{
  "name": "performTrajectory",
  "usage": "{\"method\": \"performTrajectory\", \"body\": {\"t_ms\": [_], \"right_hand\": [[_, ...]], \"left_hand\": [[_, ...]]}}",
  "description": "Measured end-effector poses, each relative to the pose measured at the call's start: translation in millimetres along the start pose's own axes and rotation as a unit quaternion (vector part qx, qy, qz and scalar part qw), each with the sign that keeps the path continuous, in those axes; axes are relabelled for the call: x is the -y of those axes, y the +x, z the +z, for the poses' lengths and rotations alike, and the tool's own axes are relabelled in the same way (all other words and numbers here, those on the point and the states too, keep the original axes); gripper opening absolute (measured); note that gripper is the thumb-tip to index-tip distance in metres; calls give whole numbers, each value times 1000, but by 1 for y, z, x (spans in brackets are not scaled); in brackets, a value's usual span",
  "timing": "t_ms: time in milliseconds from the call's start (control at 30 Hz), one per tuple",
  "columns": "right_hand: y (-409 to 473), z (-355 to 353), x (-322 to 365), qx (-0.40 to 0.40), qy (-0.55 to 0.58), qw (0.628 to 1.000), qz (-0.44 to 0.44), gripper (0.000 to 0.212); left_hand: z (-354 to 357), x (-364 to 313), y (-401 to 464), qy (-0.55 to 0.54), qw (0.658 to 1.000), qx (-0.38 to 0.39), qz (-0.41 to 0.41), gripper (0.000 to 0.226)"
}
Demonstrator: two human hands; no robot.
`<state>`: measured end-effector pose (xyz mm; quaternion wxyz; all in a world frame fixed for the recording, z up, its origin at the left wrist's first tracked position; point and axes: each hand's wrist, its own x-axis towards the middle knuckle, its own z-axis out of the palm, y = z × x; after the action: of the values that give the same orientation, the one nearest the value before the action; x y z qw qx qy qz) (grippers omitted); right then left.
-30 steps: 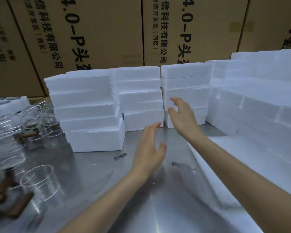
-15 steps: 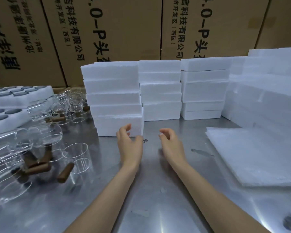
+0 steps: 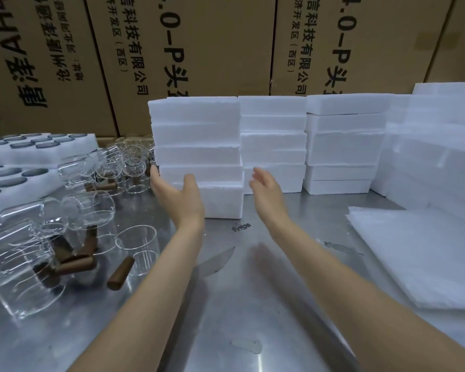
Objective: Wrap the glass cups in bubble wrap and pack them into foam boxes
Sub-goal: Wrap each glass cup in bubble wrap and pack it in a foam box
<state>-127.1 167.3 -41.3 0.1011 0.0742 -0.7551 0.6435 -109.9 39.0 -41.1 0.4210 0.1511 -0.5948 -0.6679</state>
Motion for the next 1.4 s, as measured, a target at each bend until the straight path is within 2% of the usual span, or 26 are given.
{"method": "performTrajectory", "body": {"t_ms": [167,333,467,600,733,933,1100,1200,1400], "right_hand": [[24,17,40,27,10,998,-48,53],[41,25,57,44,3,998,-36,53],[39,22,59,41,35,998,-32,53],[23,10,58,8,73,996,-57,54],[-8,-11,48,-41,94,991,-91,54],[-57,-49,23,-139,103,980,-101,45],[-80,-69,19,-173,115,972,-111,41],[-89,-76,10,-195,108,971,-84,40],[-91,-90,-17,-247,47,967,31,37]], "left_hand": [[8,-29,29,23,999,29,14,78],[9,-43,45,40,996,75,27,69],[7,-45,45,35,997,64,26,72],[6,-50,30,13,995,74,66,66],[1,-47,-4,11,988,117,103,63],[-17,-31,-71,33,973,193,126,72],[-22,-28,-99,36,966,228,114,74],[-24,-17,-110,50,961,249,112,75],[-27,10,-117,140,928,331,94,77]]}}
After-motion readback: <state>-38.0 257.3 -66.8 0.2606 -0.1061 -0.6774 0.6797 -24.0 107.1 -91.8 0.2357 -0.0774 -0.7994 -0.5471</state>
